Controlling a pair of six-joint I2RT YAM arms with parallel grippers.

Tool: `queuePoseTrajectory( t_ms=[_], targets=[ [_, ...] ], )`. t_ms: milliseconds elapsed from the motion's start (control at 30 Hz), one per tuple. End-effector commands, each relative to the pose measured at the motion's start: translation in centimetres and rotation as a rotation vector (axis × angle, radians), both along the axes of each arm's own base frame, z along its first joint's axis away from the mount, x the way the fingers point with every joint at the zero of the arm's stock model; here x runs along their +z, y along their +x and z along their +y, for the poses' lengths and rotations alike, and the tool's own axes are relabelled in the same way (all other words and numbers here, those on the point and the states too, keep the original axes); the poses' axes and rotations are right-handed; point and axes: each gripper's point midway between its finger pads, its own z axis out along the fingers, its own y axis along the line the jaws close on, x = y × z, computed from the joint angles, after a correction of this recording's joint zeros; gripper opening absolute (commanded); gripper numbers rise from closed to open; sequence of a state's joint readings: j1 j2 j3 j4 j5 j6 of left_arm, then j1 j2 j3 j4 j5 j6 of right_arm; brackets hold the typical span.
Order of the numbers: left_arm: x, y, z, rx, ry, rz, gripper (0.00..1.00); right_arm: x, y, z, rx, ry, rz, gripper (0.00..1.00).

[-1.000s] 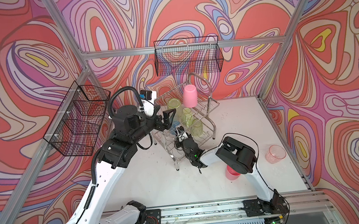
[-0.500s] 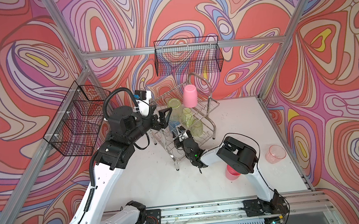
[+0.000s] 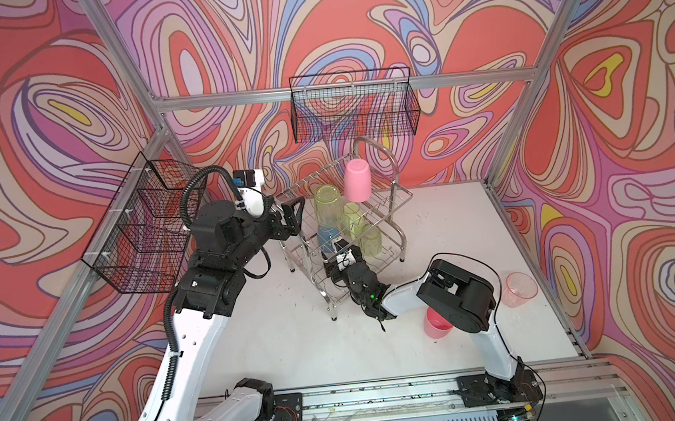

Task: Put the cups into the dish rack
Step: 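Pull the right gripper out of the rack while left arm rises near the basket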

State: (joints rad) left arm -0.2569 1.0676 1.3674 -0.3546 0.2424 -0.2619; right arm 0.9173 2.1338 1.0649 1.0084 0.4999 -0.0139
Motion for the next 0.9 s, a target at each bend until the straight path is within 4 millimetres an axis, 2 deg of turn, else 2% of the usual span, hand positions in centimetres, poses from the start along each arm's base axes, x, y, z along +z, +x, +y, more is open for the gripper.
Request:
queuePoseTrajectory(
  t_ms=[0,267,533,833,867],
  targets=[
    [-2.2,0.7,0.7,0.027,-0.021,0.079,0.86,1.5,-1.0,0.1,0.020,0.017,-0.013,0.81],
    [-2.2,1.7,1.7,0.039,-0.089,0.095,0.85,2.3,-2.6,0.1,0.048,0.032,-0.011,0.81],
    [-1.9,2.2,1.9,0.057,-0.135,0.142,0.86,3.4,-4.9,0.4,0.116,0.013,0.031,0.81],
    [-3.0,3.1,2.9,0.129,-0.173,0.257,0.86,3.3,-8.1,0.6,0.232,-0.048,0.157,0.82],
    [-3.2,3.2,3.1,0.131,-0.184,0.266,0.86,4.3,-8.5,0.4,0.242,-0.034,0.154,0.82]
  ],
)
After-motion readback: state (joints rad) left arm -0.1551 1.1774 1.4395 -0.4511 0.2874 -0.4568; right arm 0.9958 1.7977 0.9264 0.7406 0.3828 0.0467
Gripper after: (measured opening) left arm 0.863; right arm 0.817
